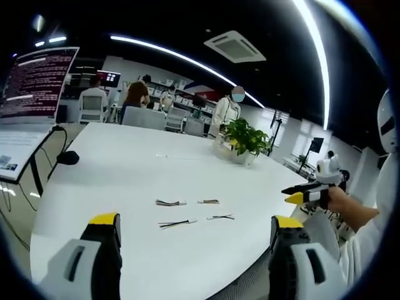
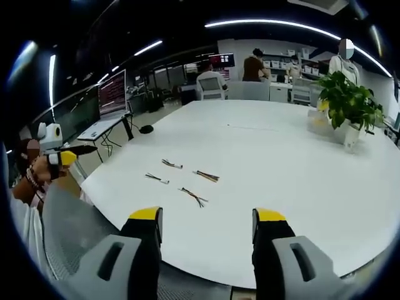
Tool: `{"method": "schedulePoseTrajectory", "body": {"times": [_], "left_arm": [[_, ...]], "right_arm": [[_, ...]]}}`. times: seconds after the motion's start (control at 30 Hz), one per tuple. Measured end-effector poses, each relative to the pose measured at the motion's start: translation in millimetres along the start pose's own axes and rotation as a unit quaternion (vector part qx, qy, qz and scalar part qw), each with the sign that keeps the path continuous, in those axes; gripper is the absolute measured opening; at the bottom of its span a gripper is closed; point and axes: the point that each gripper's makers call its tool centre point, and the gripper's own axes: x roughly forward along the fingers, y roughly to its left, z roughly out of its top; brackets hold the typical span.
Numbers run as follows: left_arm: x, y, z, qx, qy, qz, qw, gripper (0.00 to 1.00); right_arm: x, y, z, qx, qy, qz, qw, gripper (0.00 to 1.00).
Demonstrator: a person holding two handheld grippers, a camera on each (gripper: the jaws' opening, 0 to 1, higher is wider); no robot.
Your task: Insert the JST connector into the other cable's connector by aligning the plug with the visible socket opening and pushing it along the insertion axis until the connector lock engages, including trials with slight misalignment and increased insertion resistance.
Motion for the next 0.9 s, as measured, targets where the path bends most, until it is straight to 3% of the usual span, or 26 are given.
{"method": "schedulePoseTrajectory", "body": {"times": [0.2, 0.47, 0.53, 0.6, 0.67, 0.8, 0.9], "left_arm": [[4.2, 3.3, 0.8, -0.001, 0.002, 0.001, 1.0000, 0.99], [19.7, 7.0, 14.1, 0.011, -0.001, -0.007, 0.9999, 0.99], [24.3, 4.5, 18.2, 0.021, -0.002, -0.023, 0.9995, 0.99], [28.1, -5.0, 20.4, 0.036, 0.003, -0.063, 0.9974, 0.99], [32.3, -7.3, 21.8, 0.052, 0.010, -0.081, 0.9954, 0.99], [40.7, -4.9, 25.0, 0.079, 0.021, -0.087, 0.9928, 0.99], [51.2, 1.0, 26.6, 0.088, 0.036, -0.092, 0.9912, 0.99]], "right_arm": [[4.8, -1.8, 2.1, -0.003, 0.004, 0.004, 1.0000, 0.56], [12.6, -6.2, 17.1, -0.012, -0.001, 0.013, 0.9998, 0.54], [15.3, -7.7, 22.0, -0.017, -0.003, 0.017, 0.9997, 0.54], [18.8, -10.1, 27.6, -0.026, -0.005, 0.020, 0.9995, 0.55], [22.7, -2.2, 33.4, -0.037, -0.007, 0.055, 0.9978, 0.53], [28.3, -0.8, 44.5, -0.048, -0.017, 0.069, 0.9963, 0.53], [35.4, 9.8, 54.4, -0.073, -0.018, 0.110, 0.9911, 0.53]]}}
